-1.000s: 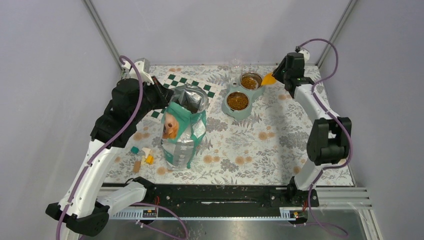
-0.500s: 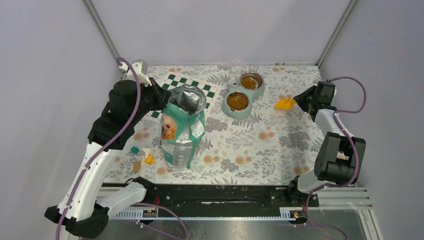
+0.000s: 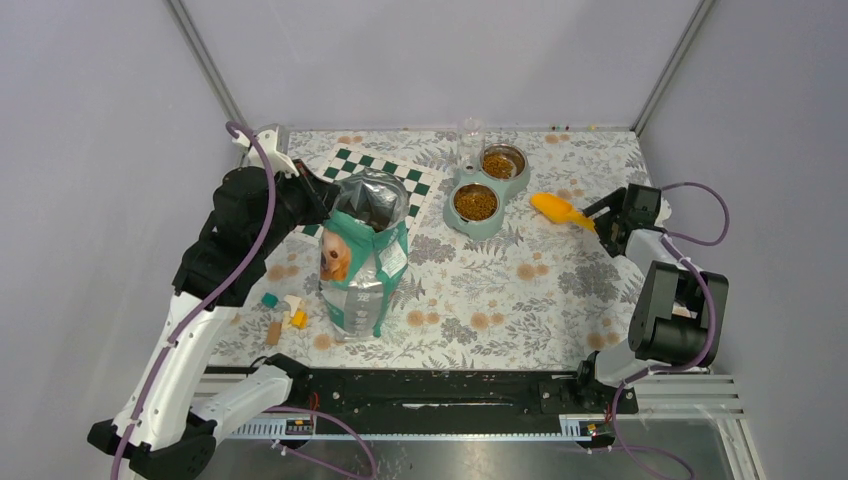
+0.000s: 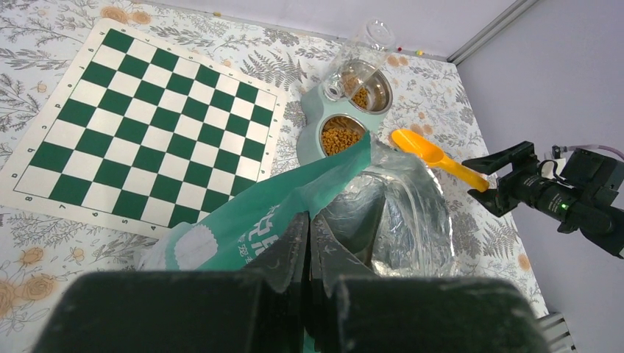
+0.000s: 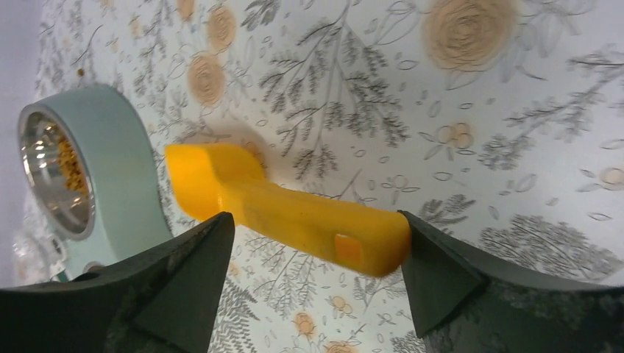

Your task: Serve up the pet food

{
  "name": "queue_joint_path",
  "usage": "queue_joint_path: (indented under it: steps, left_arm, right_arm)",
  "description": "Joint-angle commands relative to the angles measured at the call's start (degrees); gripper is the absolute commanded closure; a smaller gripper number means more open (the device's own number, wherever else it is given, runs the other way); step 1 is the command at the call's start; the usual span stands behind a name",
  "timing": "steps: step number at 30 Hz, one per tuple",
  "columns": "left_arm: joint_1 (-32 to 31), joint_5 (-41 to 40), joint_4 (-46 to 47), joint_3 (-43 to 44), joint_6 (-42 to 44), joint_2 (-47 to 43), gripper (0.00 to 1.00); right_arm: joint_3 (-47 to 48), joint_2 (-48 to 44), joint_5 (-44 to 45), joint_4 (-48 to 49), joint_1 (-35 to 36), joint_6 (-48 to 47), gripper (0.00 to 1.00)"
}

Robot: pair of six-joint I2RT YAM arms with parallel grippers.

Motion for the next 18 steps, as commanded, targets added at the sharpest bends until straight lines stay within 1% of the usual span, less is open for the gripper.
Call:
queue_joint_path:
  steps: [1,7,9,11,13,15,16,18]
  left_arm:
    - [0.2,-0.1,6.7,-0.5,1.5,-1.8,1.0]
    - [0.2,1.0,6.3,-1.1,1.2,-1.9,1.0]
    - [0.2,1.1,6.4,-1.4,0.8,-2.0,1.0]
    - [0.2,1.4,6.5,-1.7,0.7,-2.1,1.0]
    - [0.1,1.7,6.5,-1.9,0.7,-2.1,1.0]
    - [0.2,2.0,6.5,-1.8,0.8,-2.1,1.0]
    - [0.1,2.1,6.5,-1.6,0.8,-2.0,1.0]
    - [0.2,2.4,6.5,-1.3,0.8,-1.7,1.0]
  right_arm:
    - [1.1,-4.3,8.8,-5.1,-0.2,-1.5,0.11]
    - [1.6,-9.6,17.0,-12.3,-0.2,-2.1,0.01]
    - [1.3,-11.7,19.2,-13.8,-0.2,-2.0,0.01]
    - [0.8,-13.9,19.4,-14.4,-0.2,-2.3,0.0]
    - [1.2,-16.0,16.0,-14.8,-0.2,-4.2,0.0]
    - [1.9,-18.1,10.1,-14.7,0.0,-6.2,0.01]
    - [2.3,-19.9,7.1,-14.7,0.9,-7.0,0.02]
    - [3.4,-22.9,4.2,-15.5,5.0,-8.0,0.04]
